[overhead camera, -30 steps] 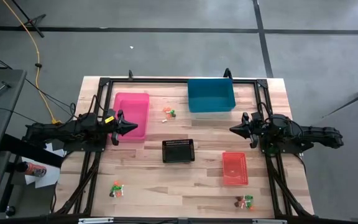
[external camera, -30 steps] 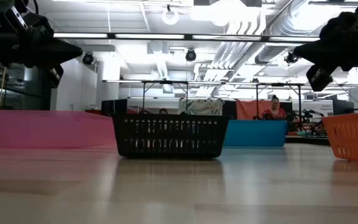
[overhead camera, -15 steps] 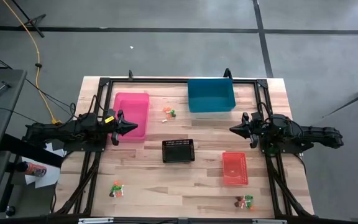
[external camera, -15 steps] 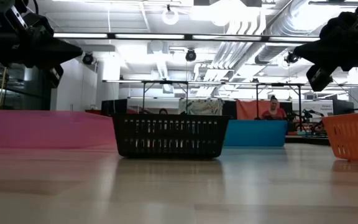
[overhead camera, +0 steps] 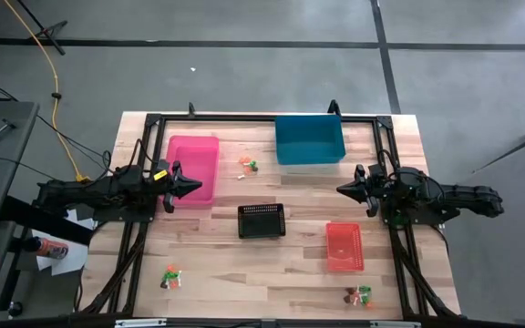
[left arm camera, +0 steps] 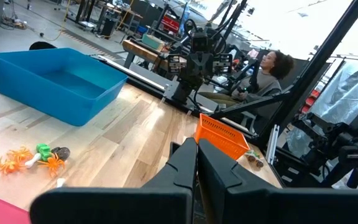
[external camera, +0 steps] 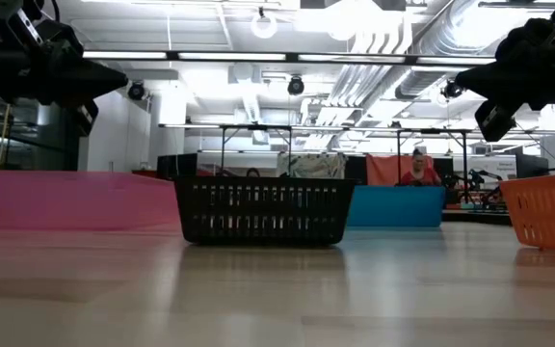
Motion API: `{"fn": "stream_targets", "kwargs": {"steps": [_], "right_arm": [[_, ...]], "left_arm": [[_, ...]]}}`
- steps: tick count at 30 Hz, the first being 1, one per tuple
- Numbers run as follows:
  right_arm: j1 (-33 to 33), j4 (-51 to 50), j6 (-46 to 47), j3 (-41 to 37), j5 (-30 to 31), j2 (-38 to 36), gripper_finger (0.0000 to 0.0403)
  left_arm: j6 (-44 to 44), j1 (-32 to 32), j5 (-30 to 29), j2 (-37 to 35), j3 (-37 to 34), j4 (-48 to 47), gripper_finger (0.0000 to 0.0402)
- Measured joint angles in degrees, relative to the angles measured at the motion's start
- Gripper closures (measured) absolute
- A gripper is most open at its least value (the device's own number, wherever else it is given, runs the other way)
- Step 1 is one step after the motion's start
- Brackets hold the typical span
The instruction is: Sort Halloween decoration
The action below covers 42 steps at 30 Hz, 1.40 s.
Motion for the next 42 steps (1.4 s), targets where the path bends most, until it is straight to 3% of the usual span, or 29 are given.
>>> {"fn": "stream_targets", "kwargs": {"steps": [23, 35, 42], "right_arm": [[-0.02, 0.0, -0.04, 0.01, 0.16, 0.0, 0.0402], [-0.02, 0.09, -6.47, -0.01, 12.51, 0.0, 0.0402], [-0.01, 0.09, -6.47, -0.01, 12.59, 0.0, 0.0402]], "left_arm": [[0.0, 0.01, 0.0, 0.0, 0.0, 0.0, 0.0398], [0.01, 0.0, 0.0, 0.0, 0.0, 0.01, 0.0398], [-0.01, 0.0, -0.01, 0.0, 0.0, 0.01, 0.0398]]}}
